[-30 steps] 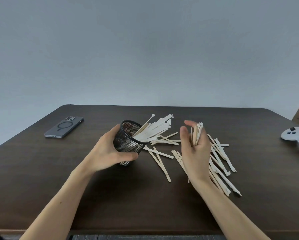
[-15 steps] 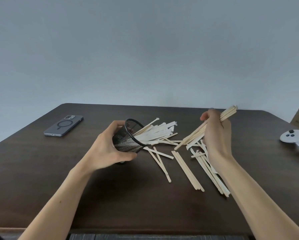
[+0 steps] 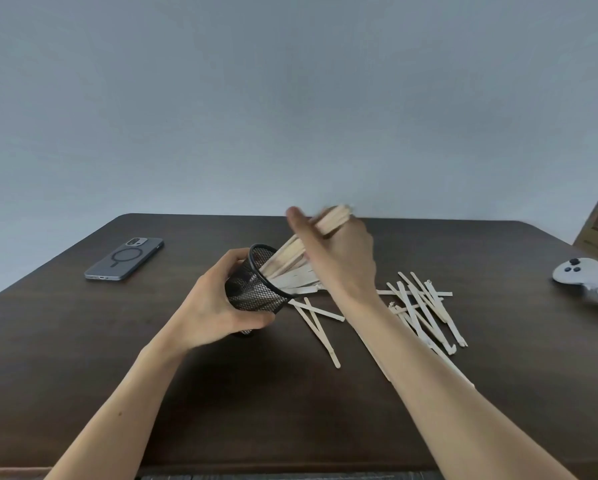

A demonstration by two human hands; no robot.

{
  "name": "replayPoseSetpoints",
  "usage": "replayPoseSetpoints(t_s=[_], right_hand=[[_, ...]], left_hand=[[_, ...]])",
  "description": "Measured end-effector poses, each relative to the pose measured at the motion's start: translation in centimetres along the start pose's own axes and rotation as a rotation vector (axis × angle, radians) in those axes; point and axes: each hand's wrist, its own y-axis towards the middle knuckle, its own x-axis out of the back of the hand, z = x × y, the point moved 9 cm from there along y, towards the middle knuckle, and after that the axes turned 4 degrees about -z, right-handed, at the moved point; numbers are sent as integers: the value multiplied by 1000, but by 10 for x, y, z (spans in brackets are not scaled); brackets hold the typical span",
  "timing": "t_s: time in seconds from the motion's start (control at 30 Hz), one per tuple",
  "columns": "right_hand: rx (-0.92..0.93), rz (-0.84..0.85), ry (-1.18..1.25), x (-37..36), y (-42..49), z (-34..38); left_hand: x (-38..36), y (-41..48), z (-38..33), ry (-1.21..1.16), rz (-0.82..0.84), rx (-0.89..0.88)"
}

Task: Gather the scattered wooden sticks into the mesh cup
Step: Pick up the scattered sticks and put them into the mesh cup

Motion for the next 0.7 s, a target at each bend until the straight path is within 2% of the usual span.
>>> replayPoseSetpoints(t_s=[0.07,0.2,0.3,0.37,0.47,0.53,0.6,0.7], right_hand=[[-40,87,-75,-5,-2,1],[-84,-73,-16,31,9,-12],[-106,-104,-17,51,8,-38],[-111,0,-206,57,-2,-58],[-145,347,-690,47,-30,-90],[-161,509,-903,40,-50,-98],[-99,559,-1031,29,-61,-94],[13,554,-1069,9,-69,-78]], left_hand=[[1,1,0,-18,-3,-2],[2,1,1,-16,-13,-7],[2,1,1,-19,-10,-7],[2,1,0,-22,-9,-5],[2,1,1,-23,-5,1],[1,2,1,-20,-6,0],[3,2,3,-19,-15,-1],[3,2,3,-15,-23,0]])
